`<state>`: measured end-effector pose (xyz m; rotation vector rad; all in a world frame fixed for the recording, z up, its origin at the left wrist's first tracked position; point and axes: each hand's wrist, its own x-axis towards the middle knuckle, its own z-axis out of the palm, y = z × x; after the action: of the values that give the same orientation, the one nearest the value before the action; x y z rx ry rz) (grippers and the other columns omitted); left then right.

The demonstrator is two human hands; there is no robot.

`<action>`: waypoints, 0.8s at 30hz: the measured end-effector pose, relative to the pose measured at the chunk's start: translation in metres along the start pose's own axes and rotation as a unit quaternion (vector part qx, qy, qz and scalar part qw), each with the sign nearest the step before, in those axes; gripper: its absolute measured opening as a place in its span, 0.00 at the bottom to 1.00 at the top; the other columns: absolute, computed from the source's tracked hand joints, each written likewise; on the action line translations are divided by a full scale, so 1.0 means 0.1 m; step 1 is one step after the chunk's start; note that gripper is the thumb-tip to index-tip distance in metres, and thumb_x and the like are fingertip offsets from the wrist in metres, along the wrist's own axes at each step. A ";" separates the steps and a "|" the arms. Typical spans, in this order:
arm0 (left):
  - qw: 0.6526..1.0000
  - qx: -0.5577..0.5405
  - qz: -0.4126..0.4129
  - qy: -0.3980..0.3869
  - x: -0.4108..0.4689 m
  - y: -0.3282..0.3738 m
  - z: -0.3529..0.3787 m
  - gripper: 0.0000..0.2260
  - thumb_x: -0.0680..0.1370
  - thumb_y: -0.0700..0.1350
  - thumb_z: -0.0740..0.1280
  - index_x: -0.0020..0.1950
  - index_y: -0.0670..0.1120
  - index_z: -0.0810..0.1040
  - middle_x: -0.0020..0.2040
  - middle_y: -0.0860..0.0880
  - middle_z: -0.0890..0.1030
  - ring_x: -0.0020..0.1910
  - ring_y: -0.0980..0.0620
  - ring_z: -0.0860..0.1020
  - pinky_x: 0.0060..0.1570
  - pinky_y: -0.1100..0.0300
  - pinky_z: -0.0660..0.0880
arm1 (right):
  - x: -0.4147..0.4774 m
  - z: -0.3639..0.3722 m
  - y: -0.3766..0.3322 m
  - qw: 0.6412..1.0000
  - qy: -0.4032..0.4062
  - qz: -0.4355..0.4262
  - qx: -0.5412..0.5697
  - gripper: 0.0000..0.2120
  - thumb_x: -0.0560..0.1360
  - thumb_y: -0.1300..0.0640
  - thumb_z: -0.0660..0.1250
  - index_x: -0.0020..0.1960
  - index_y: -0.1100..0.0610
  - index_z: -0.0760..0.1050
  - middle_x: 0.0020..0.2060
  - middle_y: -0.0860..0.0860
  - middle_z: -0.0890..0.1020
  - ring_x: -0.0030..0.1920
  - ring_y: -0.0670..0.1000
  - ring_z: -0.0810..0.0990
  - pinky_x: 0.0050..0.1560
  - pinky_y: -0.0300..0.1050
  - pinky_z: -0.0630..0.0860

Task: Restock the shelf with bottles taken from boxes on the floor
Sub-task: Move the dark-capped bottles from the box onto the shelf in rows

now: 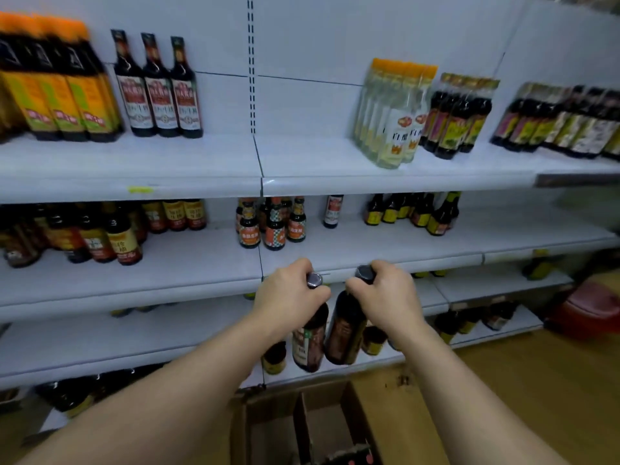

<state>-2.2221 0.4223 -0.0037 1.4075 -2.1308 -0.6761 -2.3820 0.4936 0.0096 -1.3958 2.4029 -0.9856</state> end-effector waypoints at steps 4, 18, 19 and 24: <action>1.000 0.010 0.003 -0.003 0.05 0.08 -0.15 0.11 0.72 0.58 0.68 0.43 0.53 0.72 0.39 0.53 0.77 0.41 0.49 0.76 0.34 0.55 0.68 | 0.07 -0.17 -0.17 1.000 0.000 -0.028 -0.012 0.14 0.72 0.47 0.69 0.38 0.56 0.71 0.32 0.52 0.75 0.35 0.54 0.75 0.32 0.49 0.66; 0.999 0.011 -0.009 0.033 0.07 0.07 -0.66 0.12 0.70 0.57 0.69 0.40 0.51 0.70 0.37 0.52 0.77 0.38 0.51 0.76 0.35 0.54 0.70 | 0.16 -0.42 -0.62 0.995 -0.052 -0.082 0.009 0.15 0.72 0.50 0.70 0.35 0.55 0.67 0.30 0.50 0.72 0.31 0.51 0.70 0.32 0.45 0.63; 0.999 0.011 -0.011 0.037 0.07 0.07 -0.71 0.12 0.70 0.56 0.69 0.40 0.51 0.70 0.37 0.52 0.77 0.38 0.51 0.76 0.35 0.55 0.69 | 0.18 -0.42 -0.66 0.995 -0.053 -0.083 0.020 0.16 0.72 0.51 0.71 0.35 0.55 0.66 0.30 0.50 0.71 0.31 0.51 0.69 0.32 0.45 0.63; 0.998 0.003 -0.013 0.067 0.09 -0.04 -0.96 0.11 0.69 0.57 0.69 0.39 0.53 0.70 0.39 0.54 0.77 0.41 0.49 0.77 0.35 0.55 0.70 | 0.23 -0.38 -0.91 0.993 -0.040 -0.109 0.031 0.18 0.71 0.50 0.71 0.35 0.56 0.63 0.30 0.52 0.68 0.31 0.52 0.67 0.33 0.47 0.61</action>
<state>-2.1609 0.4004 0.0676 1.4438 -2.0151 -0.5691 -2.3479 0.4611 0.0994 -1.6695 2.1774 -1.0218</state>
